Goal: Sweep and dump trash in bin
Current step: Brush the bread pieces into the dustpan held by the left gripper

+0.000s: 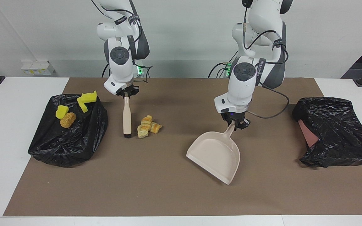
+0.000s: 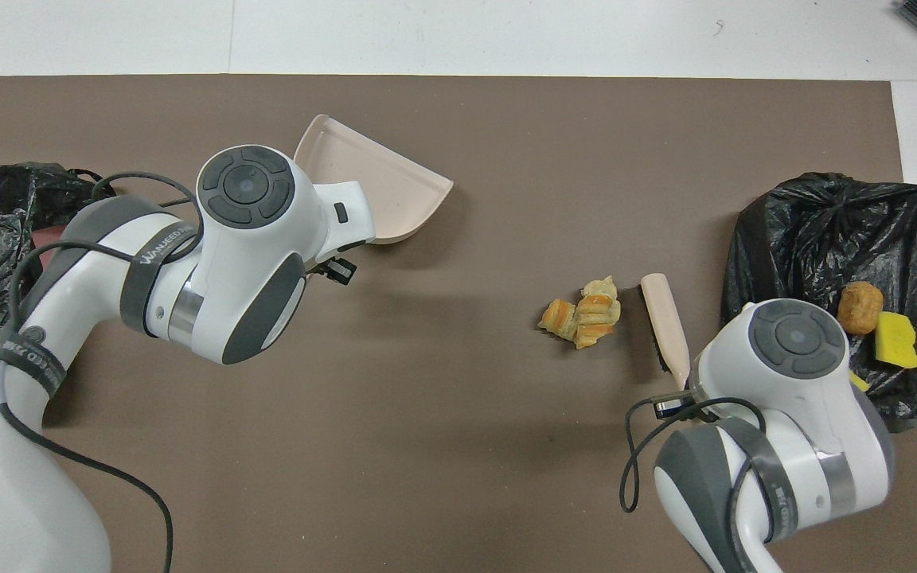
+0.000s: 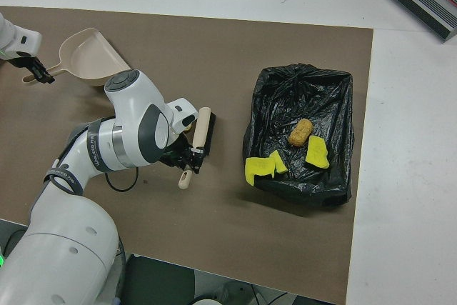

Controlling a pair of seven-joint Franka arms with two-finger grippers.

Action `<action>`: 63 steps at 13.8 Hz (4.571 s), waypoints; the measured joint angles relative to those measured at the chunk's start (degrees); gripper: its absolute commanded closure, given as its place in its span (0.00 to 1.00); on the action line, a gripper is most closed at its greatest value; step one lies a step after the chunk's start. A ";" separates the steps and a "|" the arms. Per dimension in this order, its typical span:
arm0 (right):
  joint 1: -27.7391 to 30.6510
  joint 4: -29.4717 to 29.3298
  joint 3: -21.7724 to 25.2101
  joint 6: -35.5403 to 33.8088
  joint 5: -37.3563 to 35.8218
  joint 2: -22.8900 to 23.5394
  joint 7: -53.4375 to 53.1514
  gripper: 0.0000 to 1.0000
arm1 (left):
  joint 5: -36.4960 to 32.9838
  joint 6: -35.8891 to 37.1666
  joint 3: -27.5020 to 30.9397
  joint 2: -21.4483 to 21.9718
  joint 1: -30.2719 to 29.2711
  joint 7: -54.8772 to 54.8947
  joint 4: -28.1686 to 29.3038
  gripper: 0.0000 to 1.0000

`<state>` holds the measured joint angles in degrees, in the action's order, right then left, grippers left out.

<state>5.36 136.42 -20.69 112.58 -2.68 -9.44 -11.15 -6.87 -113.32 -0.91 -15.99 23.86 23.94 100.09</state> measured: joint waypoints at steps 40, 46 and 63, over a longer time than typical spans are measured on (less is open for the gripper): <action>-21.37 -6.38 0.08 6.12 4.61 9.72 -21.64 1.00 | 11.08 -13.91 -0.64 10.87 -7.72 53.72 20.53 1.00; -20.31 -9.47 -0.40 9.52 2.10 16.08 -18.27 1.00 | 3.07 -14.37 -1.18 10.64 -1.80 41.77 23.09 1.00; -26.54 -14.24 -0.97 2.20 18.07 10.86 -26.07 1.00 | 14.43 -22.23 -0.46 9.02 -8.72 52.19 24.99 1.00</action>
<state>-21.18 122.19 -21.66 114.78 15.38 1.42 -37.22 7.56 -135.55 -1.36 -6.97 15.14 76.14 125.08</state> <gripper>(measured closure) 0.740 0.687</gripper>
